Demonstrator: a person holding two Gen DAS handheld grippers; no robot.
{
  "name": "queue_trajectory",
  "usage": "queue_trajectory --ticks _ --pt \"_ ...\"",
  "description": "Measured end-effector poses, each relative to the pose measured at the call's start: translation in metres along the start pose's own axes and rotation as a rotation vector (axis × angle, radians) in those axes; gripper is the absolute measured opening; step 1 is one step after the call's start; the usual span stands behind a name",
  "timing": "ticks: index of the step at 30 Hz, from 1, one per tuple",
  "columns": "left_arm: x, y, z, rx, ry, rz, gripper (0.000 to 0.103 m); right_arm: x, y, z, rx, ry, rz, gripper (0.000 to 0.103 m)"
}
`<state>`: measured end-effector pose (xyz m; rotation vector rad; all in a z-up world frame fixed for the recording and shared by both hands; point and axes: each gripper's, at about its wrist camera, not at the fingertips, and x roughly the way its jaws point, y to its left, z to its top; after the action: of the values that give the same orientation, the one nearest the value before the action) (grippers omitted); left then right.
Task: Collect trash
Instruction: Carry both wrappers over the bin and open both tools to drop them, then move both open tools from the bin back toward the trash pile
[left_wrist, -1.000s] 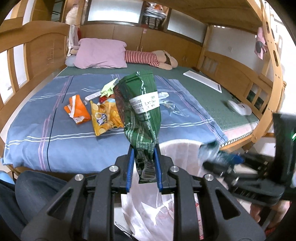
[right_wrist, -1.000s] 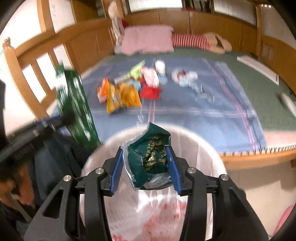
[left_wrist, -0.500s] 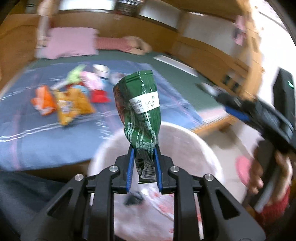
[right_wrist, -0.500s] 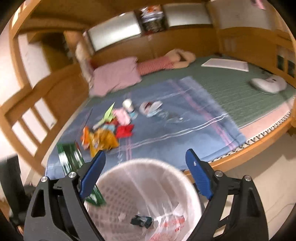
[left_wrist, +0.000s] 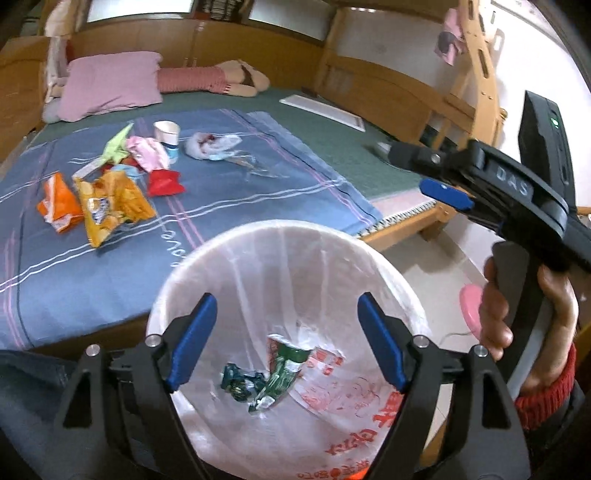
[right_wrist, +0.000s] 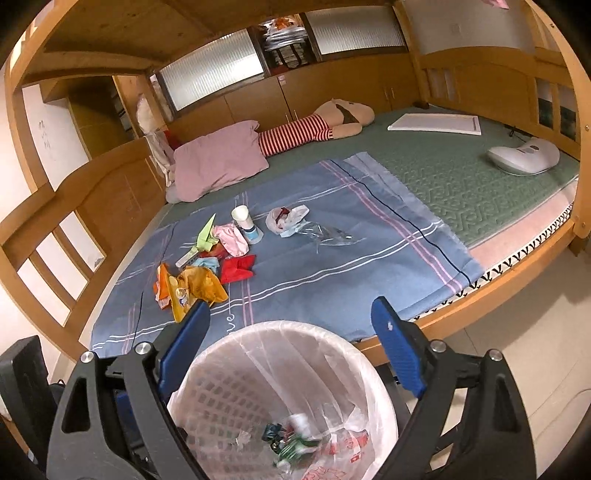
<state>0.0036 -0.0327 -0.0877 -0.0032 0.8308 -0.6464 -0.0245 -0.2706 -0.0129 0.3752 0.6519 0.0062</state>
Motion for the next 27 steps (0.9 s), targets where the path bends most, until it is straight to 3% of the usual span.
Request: queue_trajectory --ticks 6,12,15,19,23,27 --pt "-0.005 0.003 0.000 -0.009 -0.025 0.057 0.079 0.000 0.006 -0.002 -0.025 -0.004 -0.008 0.090" --pt "-0.005 0.013 0.001 -0.053 -0.027 0.089 0.079 -0.003 0.019 -0.001 -0.113 -0.050 -0.127 0.094" --pt "-0.009 0.022 0.001 -0.094 -0.042 0.132 0.079 -0.002 0.022 -0.003 -0.127 -0.051 -0.121 0.095" --pt "-0.009 0.042 0.001 -0.173 -0.045 0.182 0.079 0.002 0.024 -0.006 -0.129 -0.033 -0.049 0.095" --pt "-0.007 0.058 -0.001 -0.244 -0.022 0.190 0.079 0.008 0.029 -0.007 -0.139 -0.022 -0.059 0.095" --pt "-0.008 0.061 -0.001 -0.248 -0.027 0.199 0.081 0.008 0.035 -0.009 -0.158 -0.035 -0.102 0.095"
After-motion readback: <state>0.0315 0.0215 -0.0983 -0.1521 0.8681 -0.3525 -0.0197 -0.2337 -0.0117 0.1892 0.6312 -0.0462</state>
